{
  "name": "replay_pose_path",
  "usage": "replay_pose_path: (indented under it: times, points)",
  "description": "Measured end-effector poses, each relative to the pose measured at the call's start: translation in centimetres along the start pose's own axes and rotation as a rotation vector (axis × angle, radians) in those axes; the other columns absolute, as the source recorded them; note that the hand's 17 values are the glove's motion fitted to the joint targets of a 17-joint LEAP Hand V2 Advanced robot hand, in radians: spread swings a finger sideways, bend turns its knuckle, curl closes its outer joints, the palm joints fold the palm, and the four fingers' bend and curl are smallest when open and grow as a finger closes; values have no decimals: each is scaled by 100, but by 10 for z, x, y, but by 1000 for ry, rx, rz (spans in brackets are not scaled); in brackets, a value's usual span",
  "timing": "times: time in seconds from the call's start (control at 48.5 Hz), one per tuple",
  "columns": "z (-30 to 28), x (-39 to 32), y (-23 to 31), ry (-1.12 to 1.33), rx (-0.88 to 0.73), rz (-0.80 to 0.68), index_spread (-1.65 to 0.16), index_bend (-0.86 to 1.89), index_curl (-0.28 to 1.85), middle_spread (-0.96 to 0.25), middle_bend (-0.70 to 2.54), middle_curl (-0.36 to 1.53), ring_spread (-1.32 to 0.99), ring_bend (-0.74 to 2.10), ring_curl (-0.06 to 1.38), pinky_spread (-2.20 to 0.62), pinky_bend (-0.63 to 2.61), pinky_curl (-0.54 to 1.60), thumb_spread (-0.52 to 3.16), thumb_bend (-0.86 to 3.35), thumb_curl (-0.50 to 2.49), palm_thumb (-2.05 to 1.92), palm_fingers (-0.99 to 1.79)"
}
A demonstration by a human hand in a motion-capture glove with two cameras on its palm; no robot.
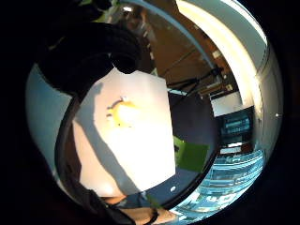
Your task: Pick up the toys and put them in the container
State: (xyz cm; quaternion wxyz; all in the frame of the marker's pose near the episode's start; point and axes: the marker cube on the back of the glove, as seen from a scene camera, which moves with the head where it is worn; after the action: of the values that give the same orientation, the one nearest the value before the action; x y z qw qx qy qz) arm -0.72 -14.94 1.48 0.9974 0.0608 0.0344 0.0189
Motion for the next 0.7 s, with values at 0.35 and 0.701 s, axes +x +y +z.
replay_pose_path:
  times: [0.35,0.701]
  points:
    - [146,92,11,-10,-202,93,-33,10,18,1,18,46,4,66,25,2,134,34,96,-9,20,-11,-13]
    - [242,96,36,0,-311,120,-33,9,16,1,18,42,4,61,23,3,131,33,95,-9,19,-11,-14]
